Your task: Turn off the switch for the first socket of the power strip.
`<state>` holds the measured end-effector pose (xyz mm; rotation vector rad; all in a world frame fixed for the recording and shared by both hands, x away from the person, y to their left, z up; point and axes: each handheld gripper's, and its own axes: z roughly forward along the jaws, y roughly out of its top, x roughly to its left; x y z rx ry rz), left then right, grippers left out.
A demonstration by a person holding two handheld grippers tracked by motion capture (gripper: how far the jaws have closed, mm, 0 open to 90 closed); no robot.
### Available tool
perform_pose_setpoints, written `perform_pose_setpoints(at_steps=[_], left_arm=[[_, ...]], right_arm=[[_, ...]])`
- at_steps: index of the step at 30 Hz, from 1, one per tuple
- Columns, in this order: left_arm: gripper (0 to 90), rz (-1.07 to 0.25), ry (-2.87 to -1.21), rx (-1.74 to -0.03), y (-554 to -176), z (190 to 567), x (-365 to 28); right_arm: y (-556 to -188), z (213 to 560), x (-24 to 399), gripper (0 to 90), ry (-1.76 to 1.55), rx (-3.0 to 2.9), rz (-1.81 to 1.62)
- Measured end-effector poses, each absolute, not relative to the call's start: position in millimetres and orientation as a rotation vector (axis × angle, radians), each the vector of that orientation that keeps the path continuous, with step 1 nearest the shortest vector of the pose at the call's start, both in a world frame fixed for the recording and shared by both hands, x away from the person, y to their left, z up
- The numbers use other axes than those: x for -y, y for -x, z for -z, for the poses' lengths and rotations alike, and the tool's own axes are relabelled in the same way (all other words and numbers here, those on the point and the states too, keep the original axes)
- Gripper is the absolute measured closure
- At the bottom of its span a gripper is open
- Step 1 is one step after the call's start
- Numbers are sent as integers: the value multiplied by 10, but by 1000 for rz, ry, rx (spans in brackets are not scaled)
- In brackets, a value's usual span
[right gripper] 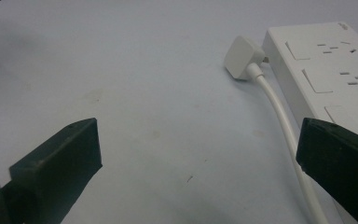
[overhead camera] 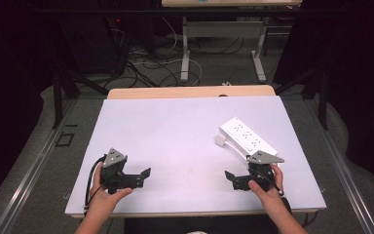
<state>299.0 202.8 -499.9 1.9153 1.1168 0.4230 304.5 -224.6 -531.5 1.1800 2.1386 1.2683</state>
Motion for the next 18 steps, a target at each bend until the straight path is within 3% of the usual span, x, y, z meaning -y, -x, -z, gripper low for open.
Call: perform_pose_setpoints(at_steps=[18], left_arm=[[1,-412,-1925,-1117,-2996,4996,-2039]], right_arm=[[-3051,5367,2219,0,-1143,-2174,-1256]])
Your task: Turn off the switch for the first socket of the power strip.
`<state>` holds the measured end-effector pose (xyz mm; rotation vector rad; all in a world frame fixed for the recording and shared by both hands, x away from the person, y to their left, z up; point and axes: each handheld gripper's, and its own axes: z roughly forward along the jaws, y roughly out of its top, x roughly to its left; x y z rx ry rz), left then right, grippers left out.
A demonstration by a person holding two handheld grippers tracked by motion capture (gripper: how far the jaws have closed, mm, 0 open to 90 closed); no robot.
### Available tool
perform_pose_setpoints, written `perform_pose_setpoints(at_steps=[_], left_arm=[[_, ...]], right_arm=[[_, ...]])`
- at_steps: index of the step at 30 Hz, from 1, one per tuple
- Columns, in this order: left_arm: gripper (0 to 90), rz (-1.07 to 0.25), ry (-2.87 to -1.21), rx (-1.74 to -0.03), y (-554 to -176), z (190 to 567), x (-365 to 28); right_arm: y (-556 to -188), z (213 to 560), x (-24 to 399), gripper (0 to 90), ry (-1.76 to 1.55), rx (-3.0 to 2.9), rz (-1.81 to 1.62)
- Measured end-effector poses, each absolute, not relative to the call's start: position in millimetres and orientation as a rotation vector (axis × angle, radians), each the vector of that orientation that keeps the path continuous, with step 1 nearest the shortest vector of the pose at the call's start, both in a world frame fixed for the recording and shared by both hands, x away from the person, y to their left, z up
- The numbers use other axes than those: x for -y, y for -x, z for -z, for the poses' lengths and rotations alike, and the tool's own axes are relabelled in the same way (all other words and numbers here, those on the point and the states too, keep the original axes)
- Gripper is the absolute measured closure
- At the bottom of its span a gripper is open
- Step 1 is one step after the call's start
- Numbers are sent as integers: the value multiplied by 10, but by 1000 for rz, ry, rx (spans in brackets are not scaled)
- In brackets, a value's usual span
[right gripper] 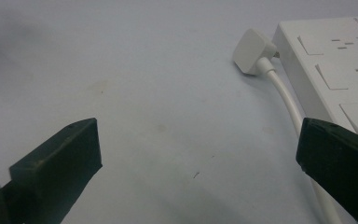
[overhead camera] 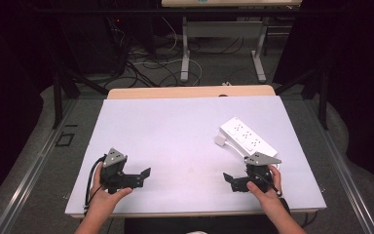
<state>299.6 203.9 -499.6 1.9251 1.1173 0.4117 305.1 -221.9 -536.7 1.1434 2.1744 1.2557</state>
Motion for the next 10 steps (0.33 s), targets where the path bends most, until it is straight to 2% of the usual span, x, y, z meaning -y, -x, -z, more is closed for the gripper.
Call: perform_pose_setpoints(at_steps=[10], left_arm=[[1,-416,-1919,-1127,-3005,4997,-2051]], right_arm=[[-3056,5392,2203,0,-1149,-2179,-1256]])
